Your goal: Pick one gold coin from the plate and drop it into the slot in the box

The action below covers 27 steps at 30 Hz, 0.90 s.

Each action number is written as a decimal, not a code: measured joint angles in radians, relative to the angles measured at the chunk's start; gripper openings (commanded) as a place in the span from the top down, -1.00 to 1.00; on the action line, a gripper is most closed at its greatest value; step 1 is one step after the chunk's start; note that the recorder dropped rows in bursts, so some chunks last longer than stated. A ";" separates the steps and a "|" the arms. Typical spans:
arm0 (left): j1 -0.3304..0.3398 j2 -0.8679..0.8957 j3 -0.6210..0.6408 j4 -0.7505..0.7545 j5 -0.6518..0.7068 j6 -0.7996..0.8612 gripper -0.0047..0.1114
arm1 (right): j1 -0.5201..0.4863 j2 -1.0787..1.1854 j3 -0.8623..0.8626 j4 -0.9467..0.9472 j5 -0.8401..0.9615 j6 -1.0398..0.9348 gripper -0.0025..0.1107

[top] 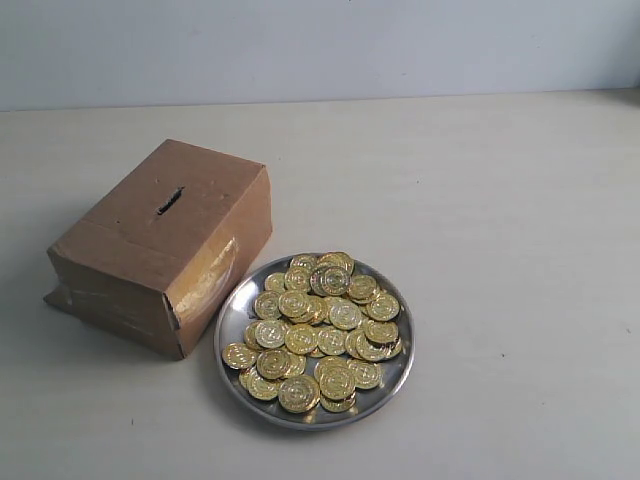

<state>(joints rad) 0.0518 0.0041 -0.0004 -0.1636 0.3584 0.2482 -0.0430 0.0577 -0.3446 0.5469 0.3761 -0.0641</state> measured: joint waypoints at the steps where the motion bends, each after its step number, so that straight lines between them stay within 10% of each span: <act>1: 0.000 0.000 0.000 0.000 0.000 0.000 0.92 | 0.000 0.014 -0.010 0.035 0.024 -0.038 0.96; 11: 0.000 0.000 0.000 0.000 0.000 0.000 0.92 | 0.074 0.377 -0.132 0.368 0.243 -0.575 0.96; 27: 0.000 0.000 0.000 0.000 0.000 0.000 0.92 | 0.505 1.227 -0.420 0.066 0.280 -0.579 0.96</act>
<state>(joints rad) 0.0518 0.0041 -0.0004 -0.1636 0.3584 0.2482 0.4616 1.2851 -0.7649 0.6125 0.6564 -0.6434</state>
